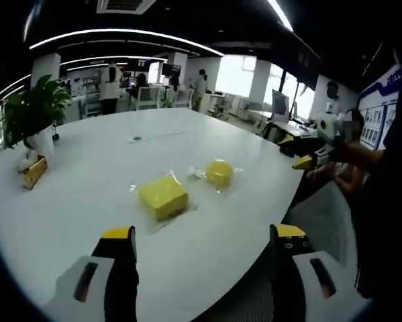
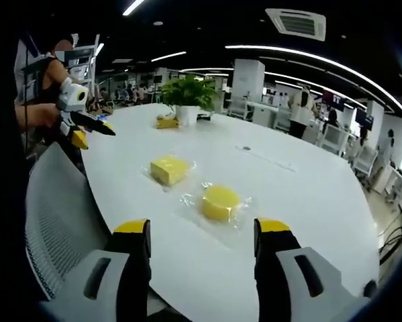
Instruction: Compare the silicone blocks by pressing each to a similar depth, holding the contact briefly, and releasing to observe deformation and rebound differences across the visible hardness samples.
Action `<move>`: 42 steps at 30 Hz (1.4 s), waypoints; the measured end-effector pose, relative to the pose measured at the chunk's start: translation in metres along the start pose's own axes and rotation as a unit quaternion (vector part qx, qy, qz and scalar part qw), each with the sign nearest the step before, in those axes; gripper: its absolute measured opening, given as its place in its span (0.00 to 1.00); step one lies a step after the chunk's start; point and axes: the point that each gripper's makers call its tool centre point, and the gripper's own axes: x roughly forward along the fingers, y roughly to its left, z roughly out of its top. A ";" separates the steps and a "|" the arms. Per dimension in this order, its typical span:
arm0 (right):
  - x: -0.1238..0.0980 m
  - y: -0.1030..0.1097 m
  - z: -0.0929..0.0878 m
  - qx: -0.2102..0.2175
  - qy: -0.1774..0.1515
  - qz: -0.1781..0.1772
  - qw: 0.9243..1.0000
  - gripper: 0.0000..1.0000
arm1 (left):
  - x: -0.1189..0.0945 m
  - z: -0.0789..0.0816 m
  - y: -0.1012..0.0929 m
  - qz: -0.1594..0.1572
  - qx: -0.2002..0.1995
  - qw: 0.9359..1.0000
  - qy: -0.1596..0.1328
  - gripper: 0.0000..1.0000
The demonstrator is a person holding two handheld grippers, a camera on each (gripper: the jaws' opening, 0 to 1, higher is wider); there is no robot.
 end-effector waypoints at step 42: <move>-0.010 -0.018 -0.012 0.073 -0.015 -0.020 0.997 0.93 | 0.029 0.017 0.034 -0.001 -0.046 0.999 -0.003 0.99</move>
